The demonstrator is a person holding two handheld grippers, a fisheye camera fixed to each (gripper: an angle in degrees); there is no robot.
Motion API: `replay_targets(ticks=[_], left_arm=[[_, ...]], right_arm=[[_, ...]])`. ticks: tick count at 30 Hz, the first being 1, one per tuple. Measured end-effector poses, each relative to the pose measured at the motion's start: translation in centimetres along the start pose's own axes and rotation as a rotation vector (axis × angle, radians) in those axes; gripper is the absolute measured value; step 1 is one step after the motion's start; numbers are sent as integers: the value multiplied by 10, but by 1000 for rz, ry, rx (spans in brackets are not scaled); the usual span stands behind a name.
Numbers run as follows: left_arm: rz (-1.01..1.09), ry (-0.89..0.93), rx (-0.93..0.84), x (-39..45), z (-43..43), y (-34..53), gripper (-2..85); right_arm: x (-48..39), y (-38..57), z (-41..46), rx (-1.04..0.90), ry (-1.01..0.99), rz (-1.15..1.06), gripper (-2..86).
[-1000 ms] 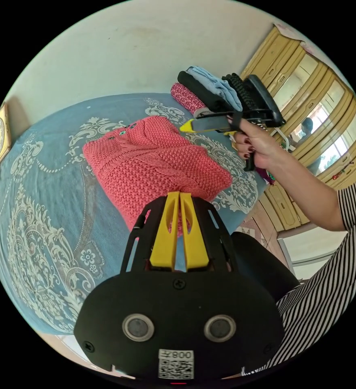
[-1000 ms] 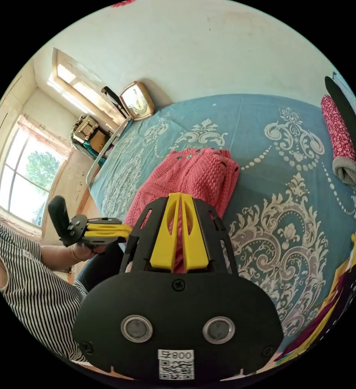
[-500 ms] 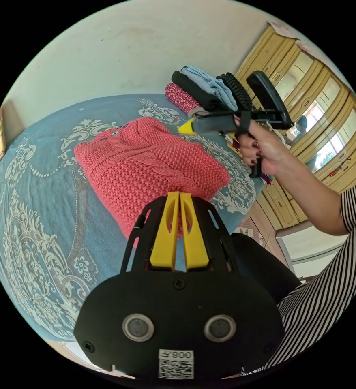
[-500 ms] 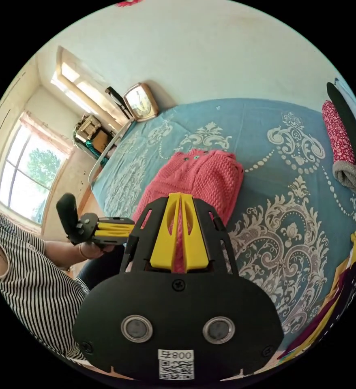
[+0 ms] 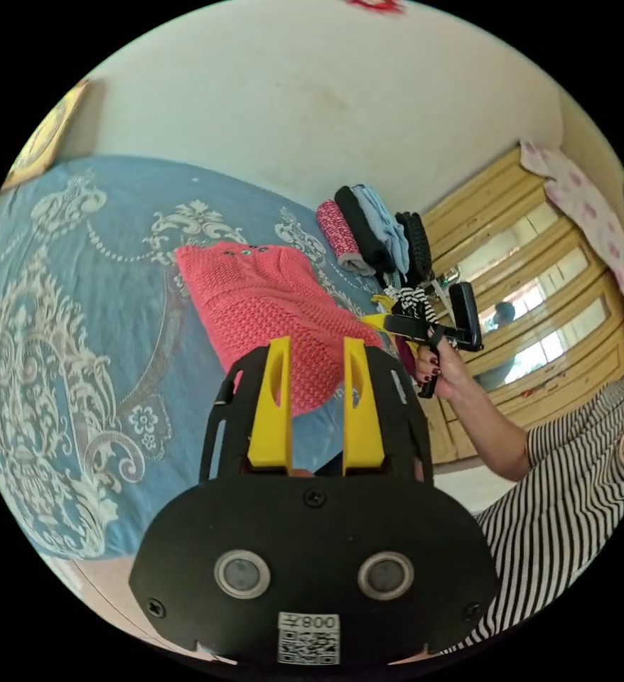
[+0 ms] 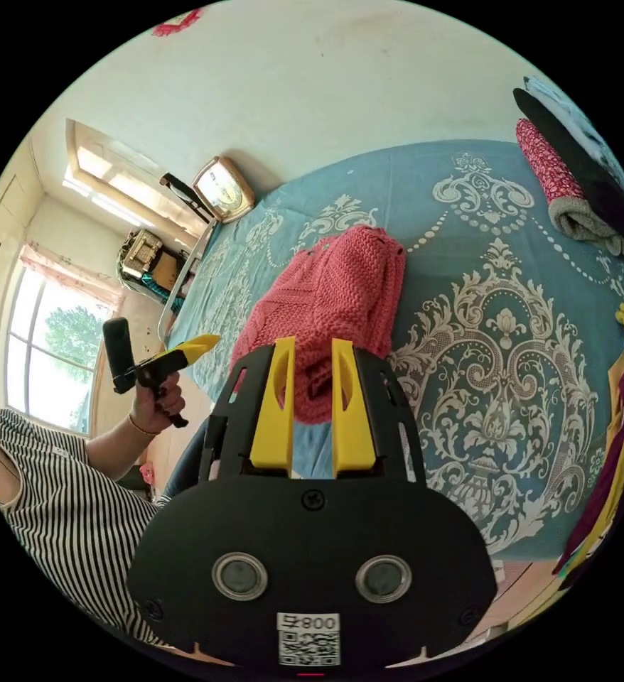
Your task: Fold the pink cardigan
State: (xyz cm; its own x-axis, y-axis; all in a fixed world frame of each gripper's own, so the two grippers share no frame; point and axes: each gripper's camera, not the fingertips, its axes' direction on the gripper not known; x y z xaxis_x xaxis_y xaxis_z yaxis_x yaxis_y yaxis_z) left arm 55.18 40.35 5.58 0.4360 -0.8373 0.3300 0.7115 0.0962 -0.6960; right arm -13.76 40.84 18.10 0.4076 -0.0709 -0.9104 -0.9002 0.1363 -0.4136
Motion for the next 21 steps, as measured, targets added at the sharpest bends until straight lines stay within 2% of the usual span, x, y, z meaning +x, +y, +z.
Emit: replay_targets(ticks=[4,8,13,21], left_arm=[[-247,156,-63,-75,15,7,184],[-350,295,-132,-117,51,0,217],[-386,428,-170,-136,80,-13,238],[-383,515,-250,-145,104,-47,246]], right_arm=[[23,19,0,-7,-100,92,142],[49,29,13,-69,-121,151,170],[93,47,17,-99,-108,248,187],[167,78,19,-109,-292,348,201]])
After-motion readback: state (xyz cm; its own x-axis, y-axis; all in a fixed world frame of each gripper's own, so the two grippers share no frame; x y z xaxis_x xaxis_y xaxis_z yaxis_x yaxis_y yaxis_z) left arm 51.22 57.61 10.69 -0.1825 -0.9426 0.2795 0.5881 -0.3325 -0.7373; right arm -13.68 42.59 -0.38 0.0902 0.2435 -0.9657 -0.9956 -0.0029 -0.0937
